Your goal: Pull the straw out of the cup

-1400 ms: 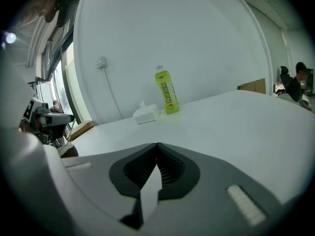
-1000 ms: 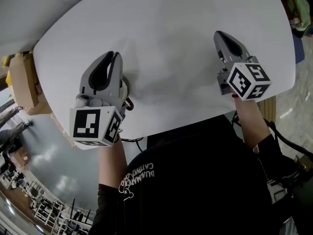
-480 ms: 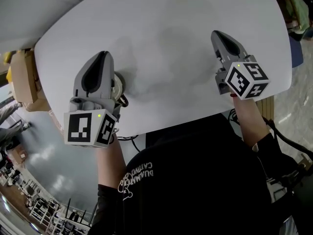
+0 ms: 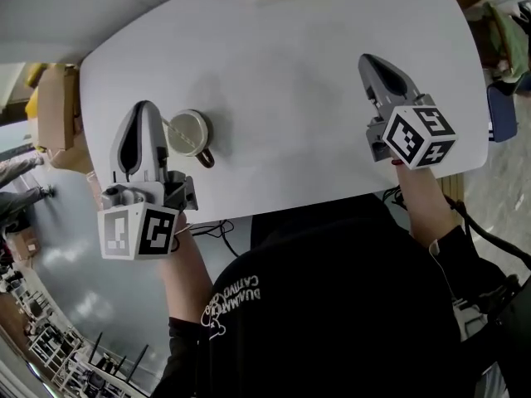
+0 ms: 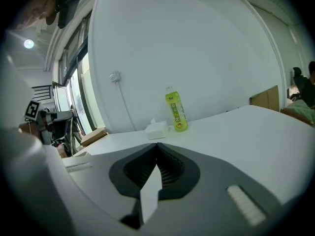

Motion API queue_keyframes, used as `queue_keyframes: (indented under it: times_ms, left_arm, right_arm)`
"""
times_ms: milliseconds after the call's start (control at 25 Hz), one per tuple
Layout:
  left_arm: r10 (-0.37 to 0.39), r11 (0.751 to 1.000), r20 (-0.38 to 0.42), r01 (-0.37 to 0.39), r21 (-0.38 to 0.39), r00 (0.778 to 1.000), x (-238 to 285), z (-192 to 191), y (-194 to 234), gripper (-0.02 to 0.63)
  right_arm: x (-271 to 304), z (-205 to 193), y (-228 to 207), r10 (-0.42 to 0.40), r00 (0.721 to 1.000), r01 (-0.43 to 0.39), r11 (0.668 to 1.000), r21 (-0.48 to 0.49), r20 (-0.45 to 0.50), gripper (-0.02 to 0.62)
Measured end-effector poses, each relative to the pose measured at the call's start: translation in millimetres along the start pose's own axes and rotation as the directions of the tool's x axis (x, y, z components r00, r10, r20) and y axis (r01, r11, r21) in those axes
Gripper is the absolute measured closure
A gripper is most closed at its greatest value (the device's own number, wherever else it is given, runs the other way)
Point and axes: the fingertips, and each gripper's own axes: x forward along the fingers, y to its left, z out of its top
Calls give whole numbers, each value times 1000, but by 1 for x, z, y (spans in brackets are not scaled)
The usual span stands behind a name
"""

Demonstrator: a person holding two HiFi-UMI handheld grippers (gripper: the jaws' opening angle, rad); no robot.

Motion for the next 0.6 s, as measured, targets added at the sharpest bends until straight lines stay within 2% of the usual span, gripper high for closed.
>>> queue_keyframes:
  times_ms: [200,320,480,600]
  left_arm:
    - [88,996,112,-87,-11,990,-39,34,-9,580]
    - [123,992,189,-116,-51,974,-67,47,-21,581]
    - [169,985,293,-153,-78,941,-113,64,-35,581]
    - [217,976,372,-195,-95,902,-153,78,-41,581]
  right_arm:
    - [-17,19,20,70,997,-70,997,-18,20,590]
    - [-25,34,34,136,990,-135,990,-41,39,591]
    - [-36,42,63,241,969,-238,970,-55,45,591]
    - [-45,50,99,349,936,-346,936,-68,44,591]
